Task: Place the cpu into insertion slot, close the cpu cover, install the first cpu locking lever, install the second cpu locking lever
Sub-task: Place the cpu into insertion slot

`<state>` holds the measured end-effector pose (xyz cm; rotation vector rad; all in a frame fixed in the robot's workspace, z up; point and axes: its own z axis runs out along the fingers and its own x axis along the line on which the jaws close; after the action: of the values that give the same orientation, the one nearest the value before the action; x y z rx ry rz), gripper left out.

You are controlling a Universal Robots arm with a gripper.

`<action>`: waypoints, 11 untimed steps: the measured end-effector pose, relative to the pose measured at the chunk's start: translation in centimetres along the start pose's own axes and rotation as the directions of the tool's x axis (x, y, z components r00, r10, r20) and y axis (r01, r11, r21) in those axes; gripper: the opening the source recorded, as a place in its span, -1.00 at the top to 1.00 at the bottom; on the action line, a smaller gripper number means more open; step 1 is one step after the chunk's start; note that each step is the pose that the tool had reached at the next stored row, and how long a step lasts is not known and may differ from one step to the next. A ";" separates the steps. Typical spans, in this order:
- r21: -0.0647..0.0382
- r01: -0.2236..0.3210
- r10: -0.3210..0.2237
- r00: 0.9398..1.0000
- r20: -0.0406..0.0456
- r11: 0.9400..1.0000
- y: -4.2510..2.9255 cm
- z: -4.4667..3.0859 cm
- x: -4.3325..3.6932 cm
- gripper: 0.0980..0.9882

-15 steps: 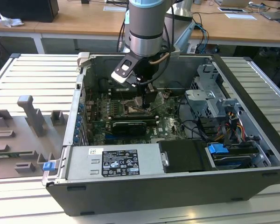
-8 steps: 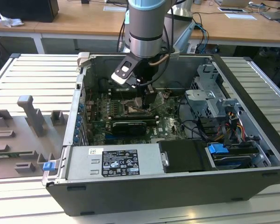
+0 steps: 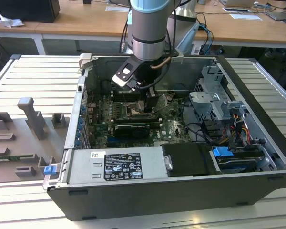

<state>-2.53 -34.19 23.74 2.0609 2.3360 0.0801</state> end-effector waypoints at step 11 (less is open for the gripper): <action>0.000 -0.022 0.022 1.000 0.001 1.000 0.07 0.26 0.70 0.01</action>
<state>-2.53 -33.48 23.50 2.0862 2.3129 0.0797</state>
